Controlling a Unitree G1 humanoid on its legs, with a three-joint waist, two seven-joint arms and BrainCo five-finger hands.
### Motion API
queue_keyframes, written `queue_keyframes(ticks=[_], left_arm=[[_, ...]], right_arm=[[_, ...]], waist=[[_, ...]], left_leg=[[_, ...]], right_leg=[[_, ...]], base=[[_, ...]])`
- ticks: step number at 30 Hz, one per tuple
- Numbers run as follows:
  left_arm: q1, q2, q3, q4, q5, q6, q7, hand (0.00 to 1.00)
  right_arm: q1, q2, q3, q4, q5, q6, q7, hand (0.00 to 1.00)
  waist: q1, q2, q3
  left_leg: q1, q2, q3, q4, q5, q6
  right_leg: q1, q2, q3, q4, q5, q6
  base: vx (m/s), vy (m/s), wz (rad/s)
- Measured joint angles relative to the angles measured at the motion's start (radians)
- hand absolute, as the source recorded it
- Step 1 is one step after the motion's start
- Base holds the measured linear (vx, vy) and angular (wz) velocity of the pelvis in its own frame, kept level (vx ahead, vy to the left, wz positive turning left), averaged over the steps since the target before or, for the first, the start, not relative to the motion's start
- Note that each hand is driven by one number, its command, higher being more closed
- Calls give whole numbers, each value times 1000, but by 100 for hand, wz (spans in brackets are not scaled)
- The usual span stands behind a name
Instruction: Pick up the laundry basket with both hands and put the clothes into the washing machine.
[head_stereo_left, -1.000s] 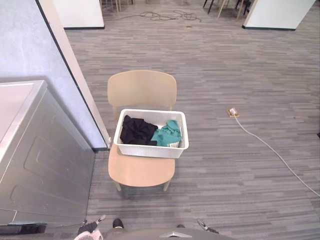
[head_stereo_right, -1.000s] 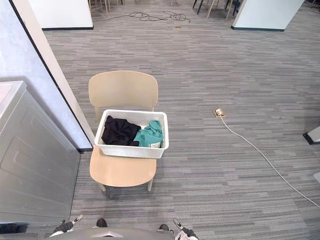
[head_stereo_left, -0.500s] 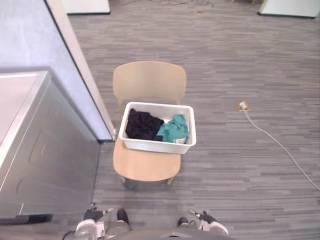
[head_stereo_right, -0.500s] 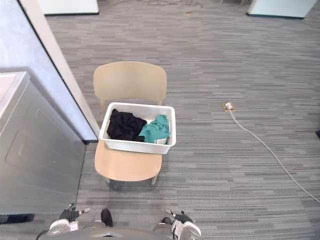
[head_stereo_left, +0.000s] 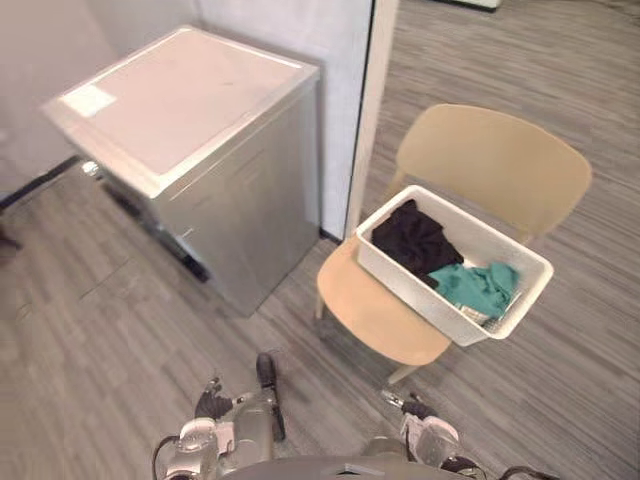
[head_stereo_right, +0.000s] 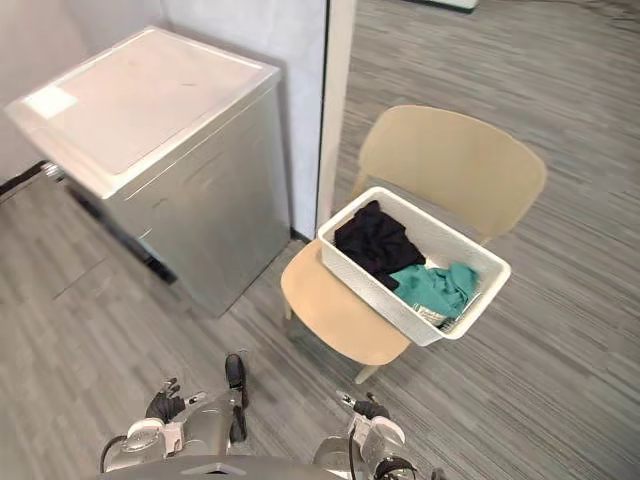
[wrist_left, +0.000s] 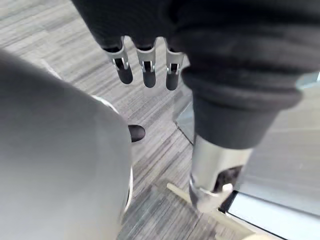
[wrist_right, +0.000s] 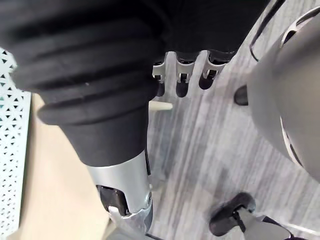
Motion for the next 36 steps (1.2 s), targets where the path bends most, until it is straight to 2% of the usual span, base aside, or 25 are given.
queue_keyframes(ticks=[1, 4, 7, 9, 12, 14, 15, 16, 17, 18, 19, 21, 23, 24, 25, 26, 27, 28, 30, 31, 32, 33, 34, 35, 36], left_arm=[[2, -3, 7, 3, 2, -2, 1, 0], [-2, -4, 46, 35, 14, -2, 2, 0], [-1, 7, 47, 43, 14, 0, 1, 0], [5, 22, 45, 41, 6, -1, 1, 0], [25, 67, 41, 33, 2, -3, 2, 0], [30, 87, 34, 43, 6, -3, 1, 0], [31, 74, 28, 43, 11, -3, 0, 0], [31, 57, 18, 44, 15, -5, 0, 0], [28, 47, 13, 46, 15, -4, 0, 0], [25, 48, 18, 48, 16, -4, 0, 0], [37, 68, 37, 67, 18, -3, 0, 0], [53, 89, 60, 71, 37, 6, 0, 0], [68, 67, 122, 72, 48, 17, 1, 0], [77, 67, 157, 61, 53, 16, 0, 0], [83, 70, 155, 44, 54, 17, 2, 0], [88, 64, 169, 37, 53, 22, 2, 0], [88, 60, 170, 34, 54, 24, 1, 0], [86, 43, 176, 23, 56, 22, 0, 0], [87, 20, 199, 25, 55, 24, 0, 0], [85, 2, 214, 20, 54, 25, -1, 0], [62, -9, 258, 4, 54, 29, 1, 0], [56, -30, 274, -10, 53, 32, 0, 0], [51, -56, 280, -24, 51, 32, -1, 0], [49, -60, 271, -36, 54, 33, 0, 0], [57, -57, 265, -47, 54, 31, 0, 0]], right_arm=[[6, -6, -7, 0, -10, 1, 0, 0], [46, -19, -33, 3, -70, 6, 2, 0], [95, -16, -67, 4, -137, 21, 6, 0], [134, -6, -103, 10, -143, 23, 18, 0], [135, 42, -122, 4, -133, 20, 33, 0], [118, 62, -107, 3, -108, 16, 39, 0], [124, 56, -111, -8, -99, 4, 38, 0], [133, 42, -117, -45, -92, -6, 37, 0], [140, 27, -115, -56, -80, -7, 37, 0], [140, 21, -115, -59, -60, -9, 38, 0], [142, 44, -116, -68, -42, -5, 38, 0], [133, 58, -107, -75, -25, -3, 37, 0], [119, 66, -102, -98, -22, -3, 36, 0], [115, 91, -91, -105, -24, -3, 36, 0], [113, 96, -95, -129, -15, -10, 39, 0], [101, 93, -79, -136, -20, -6, 37, 0], [104, 94, -74, -142, -21, -2, 37, 0], [122, 96, -68, -159, -26, -2, 39, 0], [138, 87, -63, -171, -25, -2, 39, 0], [164, 98, -59, -193, -27, -1, 39, 0], [173, 115, -56, -193, -22, -2, 39, 0], [173, 109, -53, -195, -27, 1, 38, 0], [174, 95, -34, -194, -32, 0, 39, 0], [183, 91, -22, -195, -35, 0, 39, 0], [193, 92, -14, -196, -35, 0, 38, 0]], waist=[[-3, 0, 0], [-15, -5, -6], [-29, -25, -33], [-28, -54, -47], [-12, -89, -70], [-12, -115, -91], [-21, -101, -85], [-36, -76, -73], [-50, -48, -61], [-52, -33, -51], [-52, -41, -47], [-50, -72, -37], [-47, -68, -37], [-49, -117, -44], [-56, -89, -23], [-38, -103, -18], [-37, -99, -25], [-38, -82, -40], [-45, -52, -62], [-54, -45, -87], [-69, -55, -81], [-69, -50, -78], [-49, -21, -65], [-36, -24, -67], [-23, -50, -74]], left_leg=[[4, 9, -3, 63, -3, 0], [83, 122, -33, 275, -103, -25], [140, 164, 8, 191, -86, -40], [124, 88, 101, 92, -67, -78], [138, -18, 86, 0, -66, -78], [139, -103, 31, -8, -98, -25], [141, -138, -7, -11, -117, -12], [160, -166, -50, -23, -125, 7], [183, -172, -89, -39, -128, 10], [208, -176, -115, -65, -129, 12], [239, -178, -118, -93, -129, 14], [276, -195, -73, -117, -125, 20], [290, -198, -33, -138, -132, 17], [302, -231, -37, -94, -166, 5], [282, -187, -69, 39, -236, 34], [314, -185, -45, 44, -291, 27], [320, -179, -43, 51, -301, 19], [340, -159, -45, 50, -320, 13], [369, -103, -55, 51, -356, -34], [359, -50, -53, 169, -379, -77], [241, 12, -60, 464, -374, -79], [202, 60, -66, 601, -339, -33], [164, 137, -59, 778, -197, 25], [159, 171, -43, 856, -53, 41], [147, 194, -37, 919, 74, 28]], right_leg=[[-1, -10, -23, -1, 6, 0], [10, -17, -150, -31, 51, 9], [18, -57, -304, -34, 80, 47], [46, -114, -427, -46, 133, 60], [98, -155, -492, -92, 177, 60], [140, -215, -485, -61, 230, 95], [125, -270, -455, 58, 232, 31], [74, -310, -361, 200, 267, -127], [7, -292, -190, 316, 241, -128], [-65, -217, -16, 412, 152, -43], [-138, -120, 105, 473, 72, -8], [-204, -78, 76, 448, 12, -22], [-283, -69, -16, 366, 4, -20], [-334, -92, -71, 248, 25, -39], [-348, -92, -132, 188, 58, -54], [-356, -100, -175, 101, 103, -69], [-357, -95, -190, 69, 125, -79], [-356, -83, -209, 62, 155, -104], [-333, -30, -221, 95, 156, -95], [-276, 24, -228, 43, 144, -77], [-234, 52, -222, 8, 183, -103], [-207, 83, -218, 2, 169, -106], [-159, 124, -174, 8, 134, -108], [-116, 146, -117, 0, 112, -110], [-73, 158, -73, -22, 100, -112]], base=[[-263, -48, 82], [-209, 46, 98], [-53, 214, 182], [35, 400, 220], [54, 335, 114], [57, 298, 94], [20, 357, 126], [8, 308, 134], [25, 244, 128], [75, 177, 116], [86, 137, 89], [86, 94, 68], [108, 51, 43], [319, 11, 42], [446, -9, 25], [403, -80, 21], [360, -95, 21], [383, -135, 34], [467, -150, 16], [553, -183, 17], [539, -203, 2], [524, -185, -61], [558, -133, -122], [724, -108, -154], [741, -98, -149]])
